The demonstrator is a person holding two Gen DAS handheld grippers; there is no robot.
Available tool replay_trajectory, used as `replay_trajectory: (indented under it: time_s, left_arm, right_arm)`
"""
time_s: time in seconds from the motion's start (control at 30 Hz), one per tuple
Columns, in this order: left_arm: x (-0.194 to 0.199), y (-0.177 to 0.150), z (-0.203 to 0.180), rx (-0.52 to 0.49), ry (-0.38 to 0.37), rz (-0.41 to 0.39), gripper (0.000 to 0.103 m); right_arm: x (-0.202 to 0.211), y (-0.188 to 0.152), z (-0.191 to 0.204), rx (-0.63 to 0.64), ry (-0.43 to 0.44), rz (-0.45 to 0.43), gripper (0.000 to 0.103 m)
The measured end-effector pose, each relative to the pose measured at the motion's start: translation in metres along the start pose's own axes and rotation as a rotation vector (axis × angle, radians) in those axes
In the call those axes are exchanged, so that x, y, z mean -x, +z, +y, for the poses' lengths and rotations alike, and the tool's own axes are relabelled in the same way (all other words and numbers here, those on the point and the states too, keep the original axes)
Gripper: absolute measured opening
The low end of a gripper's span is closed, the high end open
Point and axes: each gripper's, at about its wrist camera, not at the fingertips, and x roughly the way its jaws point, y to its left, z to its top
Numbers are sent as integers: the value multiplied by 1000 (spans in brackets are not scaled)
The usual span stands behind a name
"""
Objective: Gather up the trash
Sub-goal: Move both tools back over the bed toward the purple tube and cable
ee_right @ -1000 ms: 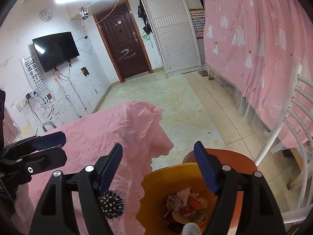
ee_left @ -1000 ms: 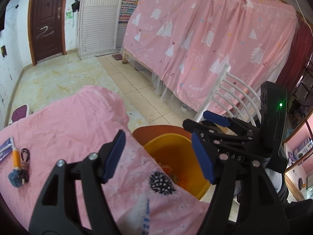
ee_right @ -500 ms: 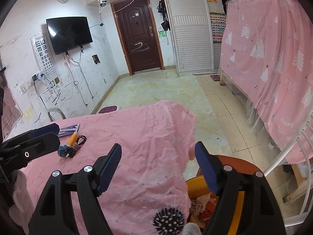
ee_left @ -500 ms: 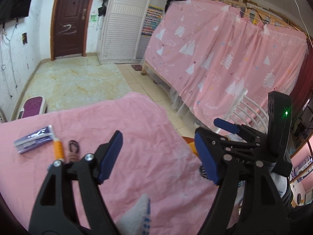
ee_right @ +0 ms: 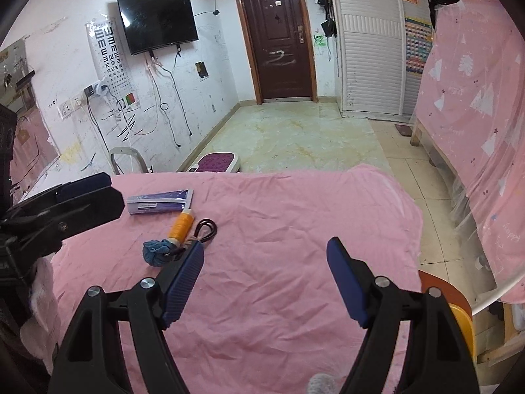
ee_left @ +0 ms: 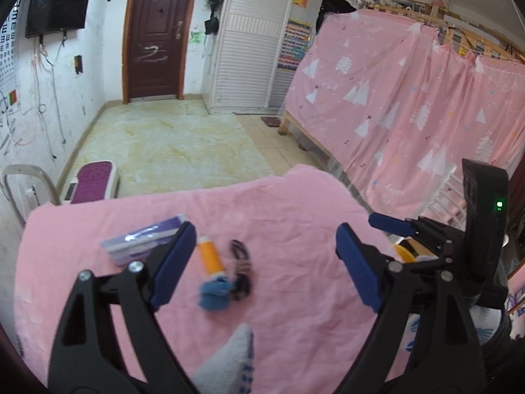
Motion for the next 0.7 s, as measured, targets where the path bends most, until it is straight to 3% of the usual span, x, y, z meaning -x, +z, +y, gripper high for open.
replay_trajectory:
  time_s: [0.43, 0.7]
  left_arm:
    - [-37, 11, 66, -125, 192, 157, 85]
    - [-76, 9, 96, -197, 165, 230, 85]
  right_arm:
    - [-50, 3, 57, 89, 60, 116, 68]
    - [-71, 1, 59, 85, 39, 168, 68]
